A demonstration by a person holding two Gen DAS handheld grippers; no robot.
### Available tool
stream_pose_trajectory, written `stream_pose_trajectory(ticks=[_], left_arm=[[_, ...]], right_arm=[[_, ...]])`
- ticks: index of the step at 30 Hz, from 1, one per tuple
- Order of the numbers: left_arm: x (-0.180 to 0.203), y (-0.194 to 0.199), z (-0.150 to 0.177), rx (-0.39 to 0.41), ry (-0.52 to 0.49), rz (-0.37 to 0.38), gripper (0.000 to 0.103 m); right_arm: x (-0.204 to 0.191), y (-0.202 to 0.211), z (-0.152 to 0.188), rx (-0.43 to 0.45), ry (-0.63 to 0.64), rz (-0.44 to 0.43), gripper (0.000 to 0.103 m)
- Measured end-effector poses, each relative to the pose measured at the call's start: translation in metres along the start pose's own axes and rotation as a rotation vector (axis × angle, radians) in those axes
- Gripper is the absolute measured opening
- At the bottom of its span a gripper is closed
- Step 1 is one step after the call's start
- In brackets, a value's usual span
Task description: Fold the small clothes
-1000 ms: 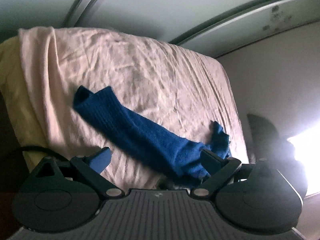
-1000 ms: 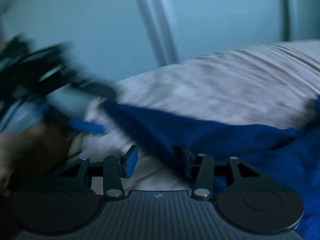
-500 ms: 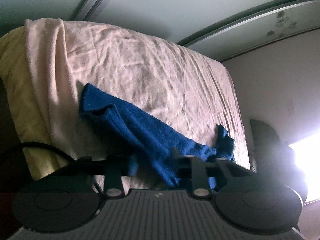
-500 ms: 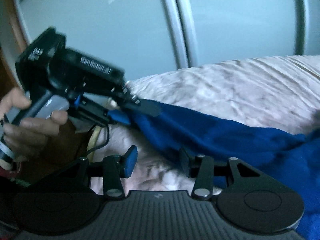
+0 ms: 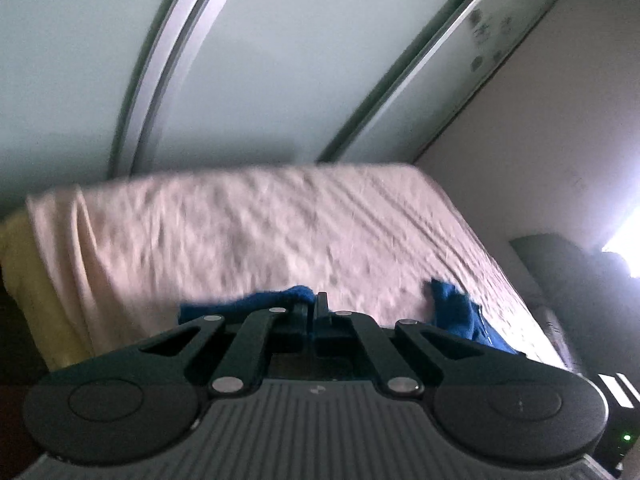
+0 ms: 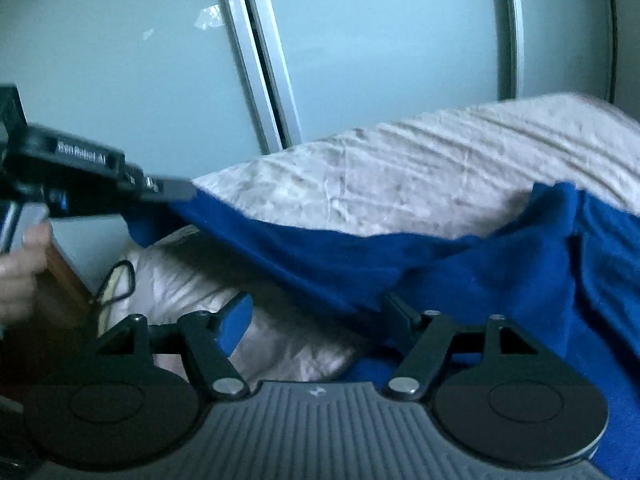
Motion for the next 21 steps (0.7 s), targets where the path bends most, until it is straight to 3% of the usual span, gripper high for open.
stream_pose_trajectory(ticks=[4, 10, 15, 18, 20, 21], left_arm=[[0.004, 0.003, -0.031, 0.095, -0.029, -0.016, 0.000], [-0.012, -0.001, -0.100, 0.271, -0.069, -0.165, 0.000], [-0.020, -0.013, -0.132, 0.311, -0.058, -0.241, 0.000], [0.000, -0.020, -0.135, 0.302, -0.078, -0.217, 0.000], [0.028, -0.024, -0.132, 0.292, -0.125, -0.179, 0.000], [0.045, -0.028, -0.129, 0.286, -0.160, -0.153, 0.000]], right_arm=[[0.026, 0.005, -0.003, 0.030, -0.070, 0.084, 0.071], [0.080, 0.034, 0.001, 0.102, -0.301, 0.128, 0.071], [0.125, 0.049, 0.010, 0.148, -0.426, 0.221, 0.071], [0.143, 0.047, 0.017, 0.128, -0.455, 0.247, 0.071], [0.146, 0.043, 0.024, 0.078, -0.466, 0.261, 0.071], [0.143, 0.047, 0.024, 0.096, -0.464, 0.252, 0.071]])
Point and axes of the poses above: each gripper's, at about its wrist camera, not at the fingertips, and y roughly against the way its jaws point, x to its right, z to its underside, the point moved 8 cm from there along -y, roughly the way its jaws point
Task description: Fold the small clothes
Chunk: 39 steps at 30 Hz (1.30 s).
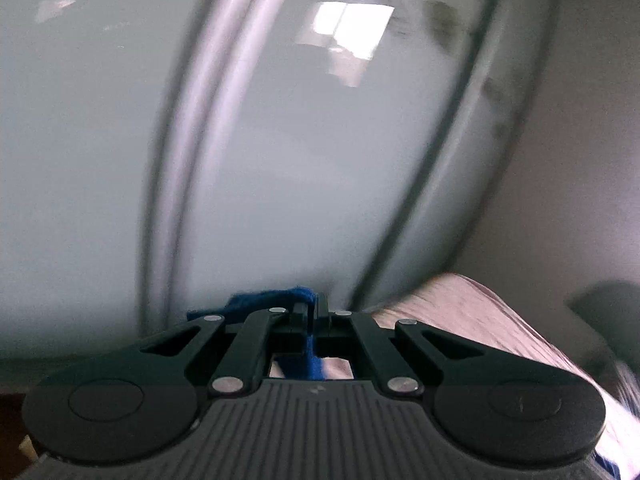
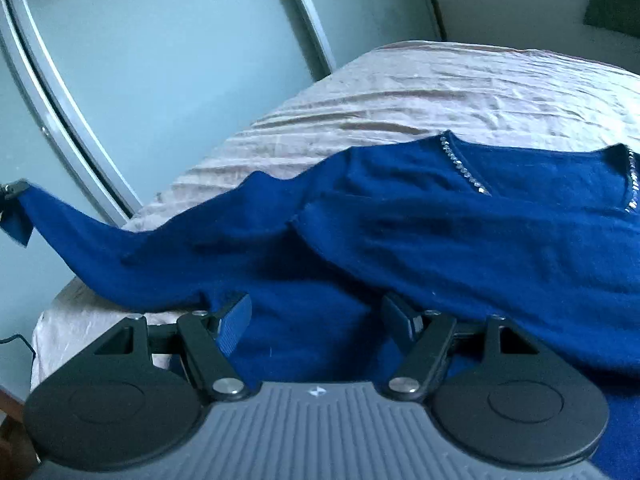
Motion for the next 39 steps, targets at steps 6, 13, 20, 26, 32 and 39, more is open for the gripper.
stream_pose_trajectory(ticks=[6, 13, 20, 26, 32, 39], left_arm=[[0.114, -0.001, 0.016, -0.045, -0.168, 0.202, 0.000], [0.254, 0.000, 0.069, -0.086, -0.403, 0.406, 0.000], [0.342, 0.006, 0.158, -0.266, -0.527, 0.547, 0.000], [0.398, 0.024, 0.244, -0.332, -0.680, 0.643, 0.000], [0.432, 0.045, 0.315, -0.421, -0.765, 0.728, 0.000], [0.451, 0.053, 0.360, -0.488, -0.867, 0.780, 0.011]], right_arm=[[0.016, 0.050, -0.008, 0.129, -0.027, 0.020, 0.072], [0.076, 0.104, 0.004, 0.214, -0.150, 0.121, 0.072], [0.138, 0.160, 0.030, 0.361, -0.361, 0.217, 0.072], [0.179, 0.193, 0.051, 0.447, -0.493, 0.304, 0.072], [0.200, 0.214, 0.064, 0.478, -0.518, 0.375, 0.072], [0.217, 0.231, 0.080, 0.491, -0.540, 0.445, 0.072]])
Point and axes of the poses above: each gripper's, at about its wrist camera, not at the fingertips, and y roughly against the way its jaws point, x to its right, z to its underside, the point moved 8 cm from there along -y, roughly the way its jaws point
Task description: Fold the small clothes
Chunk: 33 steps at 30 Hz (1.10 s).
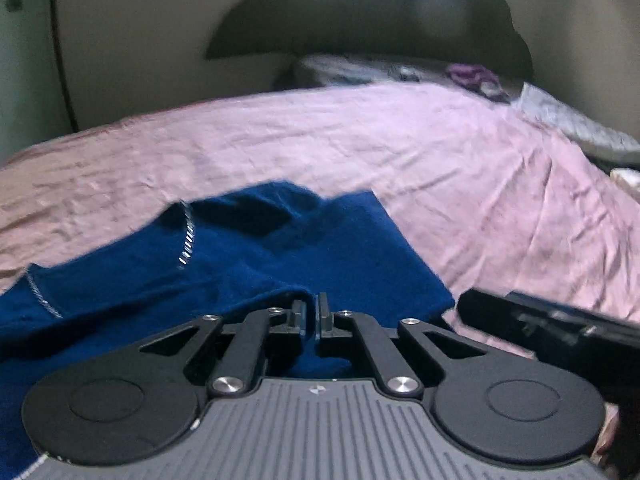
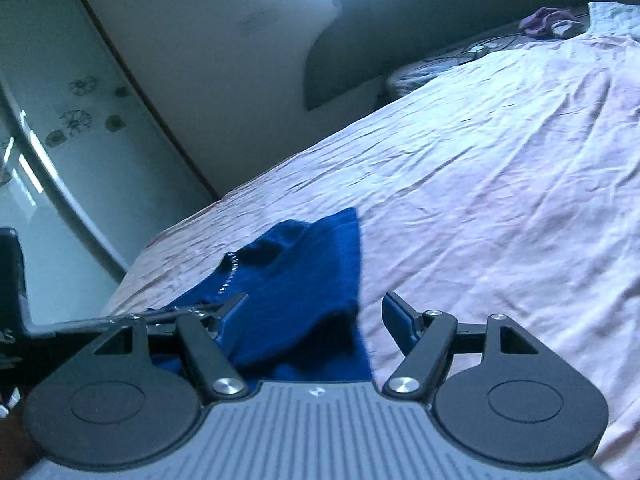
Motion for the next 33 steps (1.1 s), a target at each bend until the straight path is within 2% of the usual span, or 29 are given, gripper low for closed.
stream_pose_trajectory(ticks=[2, 4, 6, 9, 12, 15, 18, 21, 24, 27, 29, 31, 33], left_arm=[[0.000, -0.007, 0.003, -0.022, -0.002, 0.011, 0.020], [0.000, -0.006, 0.007, -0.038, -0.006, 0.031, 0.049], [-0.001, 0.003, 0.009, -0.032, -0.016, 0.055, 0.066], [-0.007, 0.032, 0.008, 0.030, -0.073, 0.065, 0.076], [-0.036, 0.063, 0.007, 0.106, -0.102, 0.001, 0.087], [-0.091, 0.079, 0.010, 0.131, -0.036, -0.112, 0.087], [-0.145, 0.079, 0.017, 0.099, 0.056, -0.234, 0.086], [-0.185, 0.077, 0.029, 0.060, 0.143, -0.310, 0.084], [-0.206, 0.078, 0.040, 0.037, 0.212, -0.340, 0.084], [-0.207, 0.074, 0.050, 0.020, 0.197, -0.337, 0.085], [-0.206, 0.069, 0.055, 0.006, 0.172, -0.346, 0.085], [-0.204, 0.060, 0.059, -0.016, 0.158, -0.358, 0.085], [-0.206, 0.054, 0.063, -0.022, 0.157, -0.369, 0.088]], right_arm=[[0.006, 0.002, -0.003, 0.008, 0.000, 0.015, 0.072], [0.009, 0.003, -0.005, 0.019, 0.006, 0.028, 0.072], [0.009, 0.004, -0.008, 0.029, 0.014, 0.039, 0.072], [0.007, 0.000, -0.012, 0.029, 0.027, 0.036, 0.072], [-0.007, -0.008, -0.014, 0.015, 0.084, 0.008, 0.072], [-0.026, -0.023, -0.013, -0.036, 0.124, -0.067, 0.072], [-0.042, -0.047, -0.010, -0.119, 0.127, -0.146, 0.072], [-0.062, -0.074, -0.003, -0.189, 0.180, -0.188, 0.072], [-0.083, -0.088, 0.009, -0.264, 0.264, -0.197, 0.072], [-0.111, -0.075, 0.021, -0.223, 0.483, -0.174, 0.072], [-0.125, -0.069, 0.031, -0.220, 0.593, -0.189, 0.072], [-0.129, -0.074, 0.039, -0.235, 0.670, -0.144, 0.072], [-0.115, -0.089, 0.034, -0.193, 0.713, 0.059, 0.073]])
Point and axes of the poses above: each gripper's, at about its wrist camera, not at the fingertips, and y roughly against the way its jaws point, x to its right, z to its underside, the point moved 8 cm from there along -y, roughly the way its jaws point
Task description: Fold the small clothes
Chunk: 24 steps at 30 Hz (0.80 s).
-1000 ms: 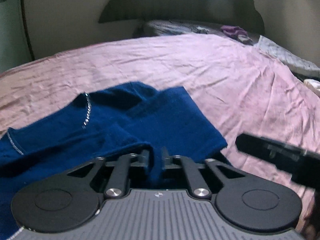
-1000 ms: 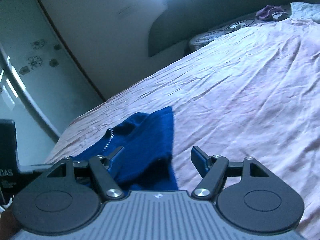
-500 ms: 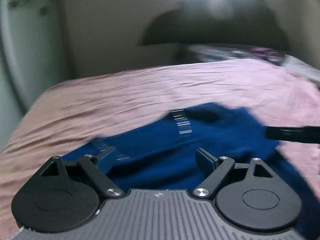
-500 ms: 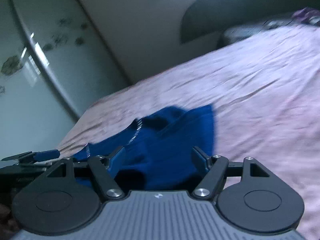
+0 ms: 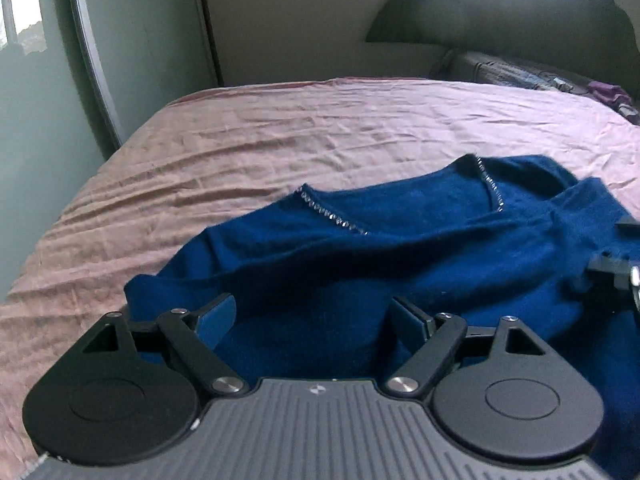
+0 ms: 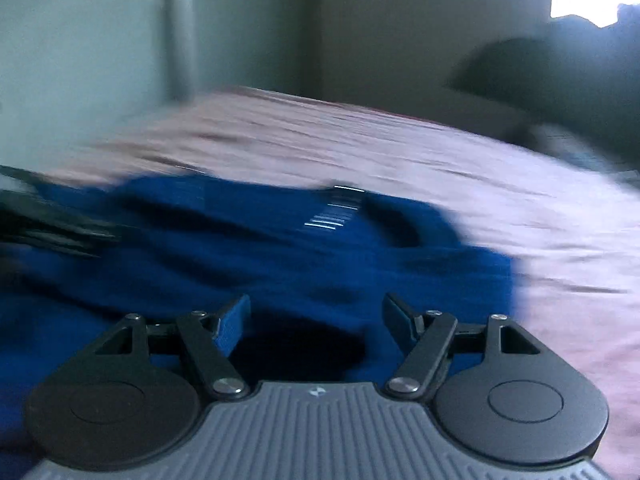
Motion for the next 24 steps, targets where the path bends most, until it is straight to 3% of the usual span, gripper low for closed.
stream_pose_trajectory(ticks=[3, 5, 6, 8, 11, 12, 13, 16, 17, 18, 20, 22, 24], left_arm=[[-0.007, 0.001, 0.007, -0.002, 0.001, -0.028, 0.087], [-0.009, 0.008, 0.005, 0.017, 0.004, -0.035, 0.087], [-0.008, 0.013, 0.001, 0.041, -0.001, -0.050, 0.086], [-0.002, 0.023, -0.008, 0.093, -0.018, -0.063, 0.086], [0.014, 0.024, -0.017, 0.116, -0.039, -0.024, 0.088], [0.019, 0.020, -0.017, 0.104, -0.044, -0.012, 0.088], [0.022, 0.013, -0.017, 0.090, -0.050, -0.004, 0.089], [0.013, -0.013, -0.008, 0.008, -0.032, -0.065, 0.088], [0.007, -0.016, -0.006, -0.005, -0.005, -0.060, 0.086], [0.001, -0.016, -0.005, -0.005, 0.027, -0.040, 0.087], [-0.007, -0.010, -0.001, 0.006, 0.054, -0.035, 0.089], [-0.008, -0.008, -0.001, 0.013, 0.024, -0.064, 0.090], [-0.007, 0.002, -0.001, 0.023, 0.029, -0.054, 0.088]], right_arm=[[0.053, 0.006, -0.001, 0.047, -0.118, 0.334, 0.073], [0.077, 0.028, -0.004, 0.131, -0.229, 0.417, 0.074], [0.079, 0.037, -0.007, 0.183, -0.271, 0.370, 0.075], [0.063, 0.045, -0.014, 0.244, -0.312, 0.131, 0.075], [0.018, 0.033, -0.015, 0.168, -0.314, -0.291, 0.073], [0.005, 0.025, -0.012, 0.115, -0.303, -0.380, 0.073], [-0.003, 0.014, -0.008, 0.058, -0.292, -0.412, 0.073], [0.014, -0.018, 0.004, -0.025, -0.303, -0.246, 0.072], [0.034, -0.024, 0.007, -0.030, -0.356, -0.168, 0.072], [0.051, -0.021, 0.008, -0.007, -0.415, -0.142, 0.072], [0.065, -0.006, 0.006, 0.048, -0.483, -0.128, 0.074], [0.060, 0.003, 0.007, 0.056, -0.405, -0.107, 0.085], [0.046, -0.004, 0.008, 0.010, -0.321, -0.126, 0.087]])
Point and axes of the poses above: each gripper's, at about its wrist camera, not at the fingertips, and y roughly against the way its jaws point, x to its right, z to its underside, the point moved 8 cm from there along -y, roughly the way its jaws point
